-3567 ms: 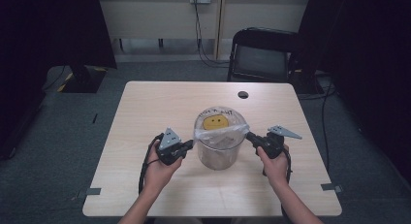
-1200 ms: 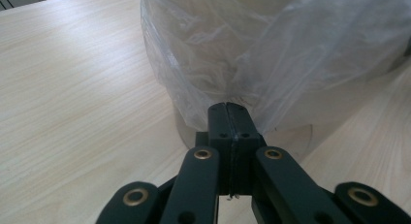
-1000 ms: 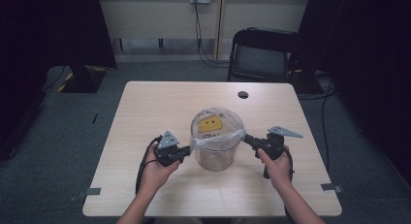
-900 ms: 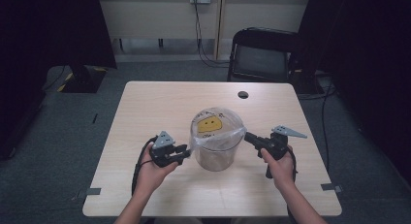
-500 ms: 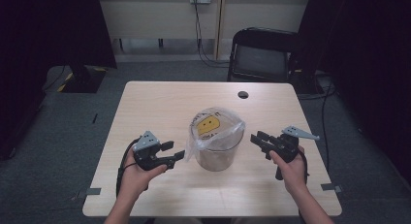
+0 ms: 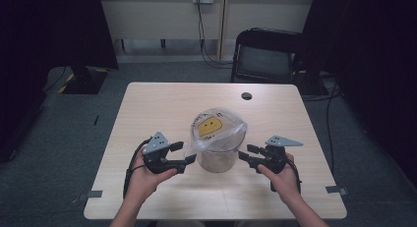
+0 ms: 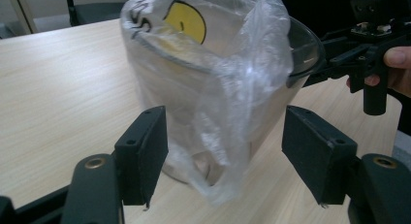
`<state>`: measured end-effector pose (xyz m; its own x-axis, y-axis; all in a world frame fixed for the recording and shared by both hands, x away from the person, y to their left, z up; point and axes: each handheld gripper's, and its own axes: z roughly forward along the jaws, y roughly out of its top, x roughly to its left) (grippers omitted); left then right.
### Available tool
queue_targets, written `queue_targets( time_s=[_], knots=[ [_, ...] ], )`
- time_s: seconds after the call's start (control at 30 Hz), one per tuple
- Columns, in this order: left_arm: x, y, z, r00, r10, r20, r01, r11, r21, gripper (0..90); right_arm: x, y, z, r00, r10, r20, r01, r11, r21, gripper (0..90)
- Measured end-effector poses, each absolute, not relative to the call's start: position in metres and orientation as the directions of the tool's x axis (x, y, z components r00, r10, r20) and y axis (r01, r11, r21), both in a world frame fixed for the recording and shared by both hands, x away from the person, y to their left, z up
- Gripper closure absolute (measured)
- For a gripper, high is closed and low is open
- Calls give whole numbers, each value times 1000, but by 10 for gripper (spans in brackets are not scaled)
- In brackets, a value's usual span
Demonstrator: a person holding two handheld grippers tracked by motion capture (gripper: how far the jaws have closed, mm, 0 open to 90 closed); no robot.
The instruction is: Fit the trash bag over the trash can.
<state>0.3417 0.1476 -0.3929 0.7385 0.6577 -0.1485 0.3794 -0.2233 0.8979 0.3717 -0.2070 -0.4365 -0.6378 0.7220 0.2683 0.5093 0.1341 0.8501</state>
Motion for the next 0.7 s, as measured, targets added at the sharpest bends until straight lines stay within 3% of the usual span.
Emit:
queue_targets(
  time_s=[0.23,0.27,0.5,0.7],
  knots=[
    [350,150,-398,741,664,-100,353,-259,899,454,371,-188,-441,-696,677,241,486,196,852,461],
    [351,151,-399,744,661,-98,354,-266,897,507,372,-190,-440,-696,680,231,481,202,853,459],
    [356,148,-407,750,655,-97,363,-284,887,557,404,-229,-429,-665,730,160,408,176,896,455],
    [358,147,-407,750,652,-108,367,-275,889,619,422,-226,-423,-676,726,129,375,187,908,502]
  ],
)
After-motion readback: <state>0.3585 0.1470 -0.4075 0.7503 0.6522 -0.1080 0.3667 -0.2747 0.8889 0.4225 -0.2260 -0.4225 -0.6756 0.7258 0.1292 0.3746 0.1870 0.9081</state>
